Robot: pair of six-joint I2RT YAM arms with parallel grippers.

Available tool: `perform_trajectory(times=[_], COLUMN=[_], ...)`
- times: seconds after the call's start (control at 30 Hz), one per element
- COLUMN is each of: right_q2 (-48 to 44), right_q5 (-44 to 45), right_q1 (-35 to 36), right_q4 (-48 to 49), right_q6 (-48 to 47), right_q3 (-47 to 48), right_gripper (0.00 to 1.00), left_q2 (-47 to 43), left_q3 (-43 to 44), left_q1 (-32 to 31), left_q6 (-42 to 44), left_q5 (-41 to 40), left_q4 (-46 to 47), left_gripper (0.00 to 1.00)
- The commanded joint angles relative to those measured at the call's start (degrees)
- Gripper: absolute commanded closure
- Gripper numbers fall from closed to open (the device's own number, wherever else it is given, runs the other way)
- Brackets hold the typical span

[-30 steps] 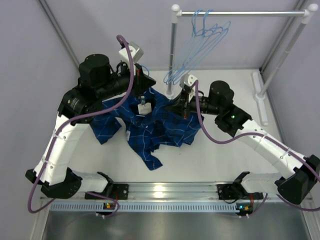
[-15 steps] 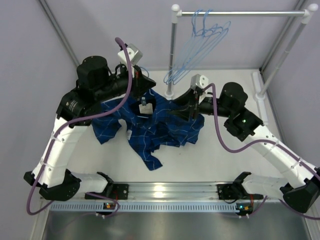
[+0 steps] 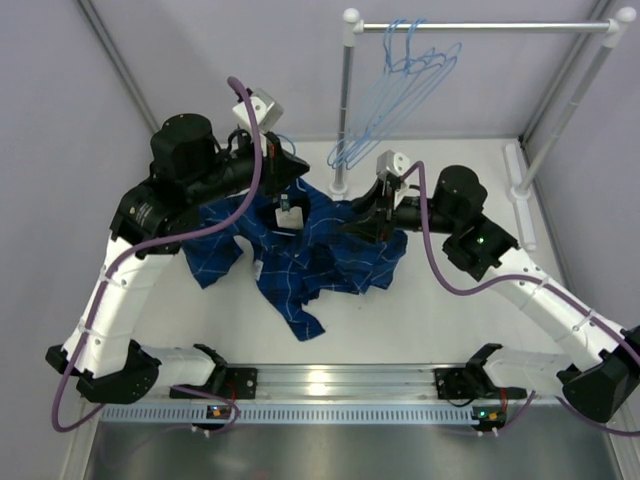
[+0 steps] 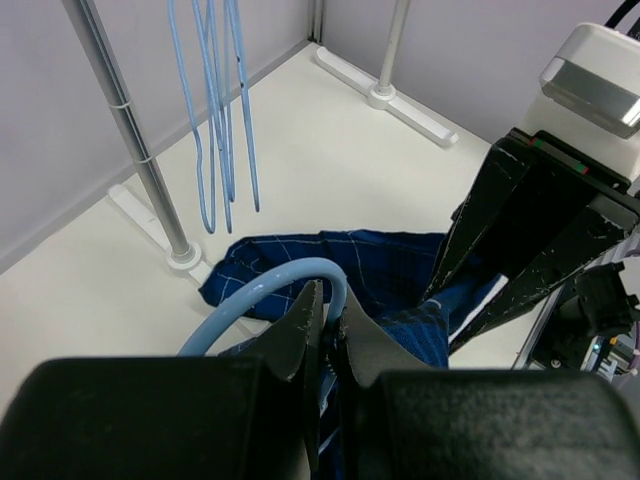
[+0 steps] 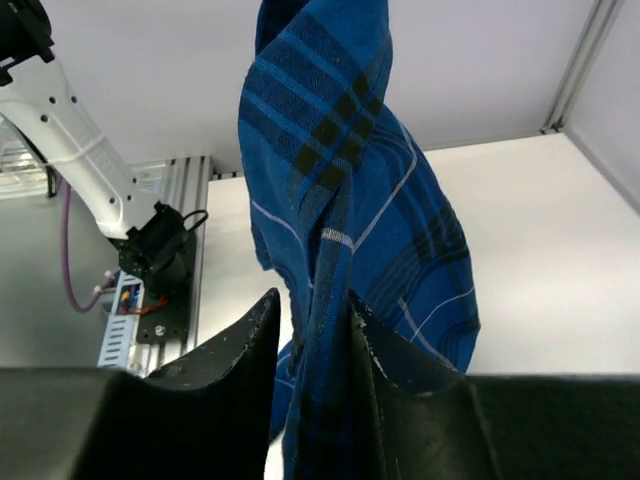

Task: Place the shirt on the hanger

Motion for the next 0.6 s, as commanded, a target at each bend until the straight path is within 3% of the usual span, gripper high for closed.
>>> perform_trajectory(times=[0.0, 0.03, 0.1, 0.27, 0.4, 0.5, 0.53, 0.57], right_q2=[-0.21, -0.21, -0.13, -3.01, -7.15, -9.17, -9.87, -10.23], right_q5=[-1.79, -1.26, 0.59, 5.06, 8.58, 9.91, 9.99, 10.08], right_q1=[-0.58, -0.66, -0.66, -0.66, -0.66, -0.66, -0.66, -0.66], right_q4=[3.53, 3.53, 3.79, 7.65, 16.16, 17.59, 17.42, 17.16], right_q6=[1.53, 1.8, 2.32, 4.17, 7.85, 9.18, 9.27, 9.1], right_q3=[-0.96, -1.05, -1.49, -4.55, -8.51, -9.75, -10.1, -10.28], right_gripper=[0.7, 0.85, 1.0, 1.0, 1.0, 1.0, 1.0, 1.0], left_q2=[-0.39, -0.39, -0.3, -0.74, -1.18, -2.15, -2.76, -3.11], left_q3=[2.49, 2.66, 3.1, 2.23, 0.39, -1.02, -1.29, -1.46], left_q1=[-0.12, -0.12, -0.12, -0.21, -0.12, -0.12, -0.12, -0.12], left_q6=[-0.85, -0.85, -1.12, -1.29, -1.29, -1.29, -1.29, -1.38], left_q5=[-1.07, -1.16, -1.34, -2.04, -3.79, -5.64, -6.16, -7.04], left_q4=[4.11, 4.19, 4.11, 4.37, 4.37, 4.55, 4.55, 4.55], left_gripper=[1.0, 1.0, 1.0, 1.0, 1.0, 0.76, 0.6, 0.5])
